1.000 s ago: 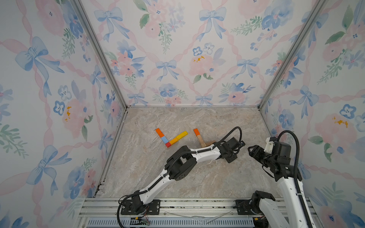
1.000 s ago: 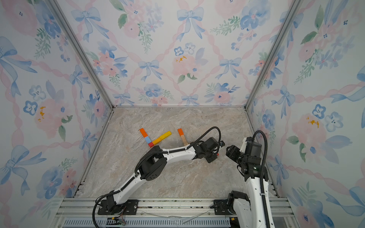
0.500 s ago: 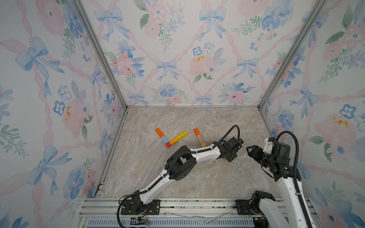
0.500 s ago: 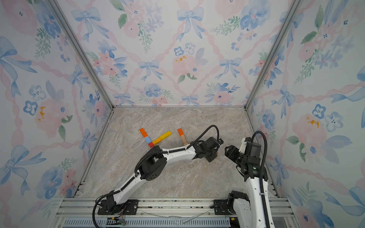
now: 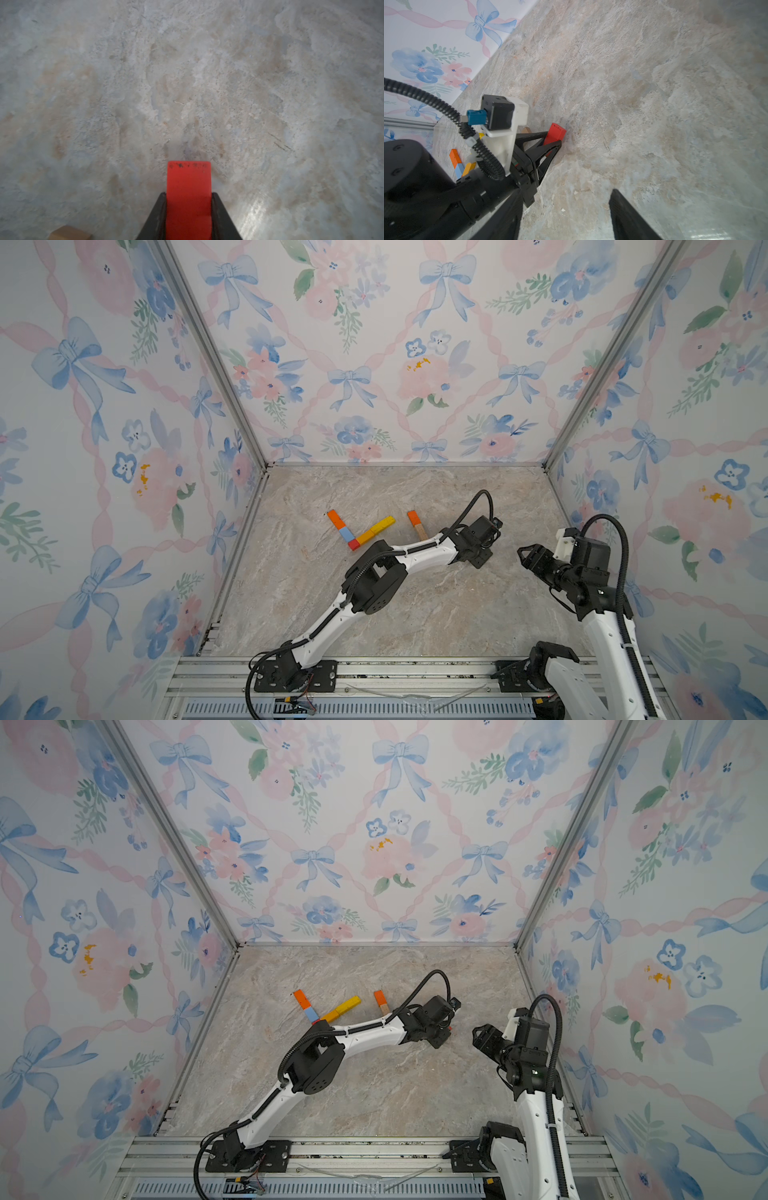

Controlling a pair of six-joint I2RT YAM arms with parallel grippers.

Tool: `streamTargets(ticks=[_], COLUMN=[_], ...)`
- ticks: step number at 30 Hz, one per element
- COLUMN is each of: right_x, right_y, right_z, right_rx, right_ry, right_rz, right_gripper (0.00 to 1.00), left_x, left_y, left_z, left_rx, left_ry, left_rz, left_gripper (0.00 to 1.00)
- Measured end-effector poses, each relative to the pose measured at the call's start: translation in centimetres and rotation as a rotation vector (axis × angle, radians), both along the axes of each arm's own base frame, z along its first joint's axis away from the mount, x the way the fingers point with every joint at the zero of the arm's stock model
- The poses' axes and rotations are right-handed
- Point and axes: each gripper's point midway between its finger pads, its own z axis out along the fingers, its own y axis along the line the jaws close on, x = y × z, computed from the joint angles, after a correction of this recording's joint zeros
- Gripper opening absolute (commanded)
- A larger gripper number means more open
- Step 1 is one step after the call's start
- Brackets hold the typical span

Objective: Assemble the letter v with building blocks
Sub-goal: Pick up the building block from the center of the board, then assemble the building block at the center of the board.

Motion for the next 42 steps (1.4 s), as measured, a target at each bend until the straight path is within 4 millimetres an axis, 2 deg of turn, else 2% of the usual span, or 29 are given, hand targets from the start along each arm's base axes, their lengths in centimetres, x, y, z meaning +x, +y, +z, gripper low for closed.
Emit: streamTargets(ticks=[5, 17, 25, 29, 37, 42], right_x=[0.0, 0.6, 0.6, 0.6, 0.7, 0.8], right_y=[0.1, 0.5, 0.6, 0.6, 0.7, 0.8], right_z=[0.1, 0.2, -0.1, -0.2, -0.4, -0.4], right_rx=[0.009, 0.040, 0.049, 0.049, 0.059, 0.064], right_ry=[-0.003, -0.013, -0.007, -0.006, -0.001, -0.006], right_rz=[0.004, 0.010, 0.011, 0.011, 0.012, 0.017], right_gripper=[0.68, 0.67, 0.67, 0.67, 0.67, 0.67], left_x=[1.6, 5.0, 7.3, 7.1, 6.2, 5.9], left_y=[0.8, 2.4, 1.7, 1.3, 1.8, 2.3], left_z=[2.0, 3.8, 5.9, 5.3, 1.3, 0.3], left_rx=[-0.034, -0.081, -0.129, -0.119, -0.028, 0.010], left_ry=[-0.012, -0.016, -0.061, -0.057, -0.010, -0.007], left_rz=[0.037, 0.062, 0.013, -0.028, -0.084, -0.104], left_gripper=[0.00, 0.00, 0.01, 0.02, 0.02, 0.04])
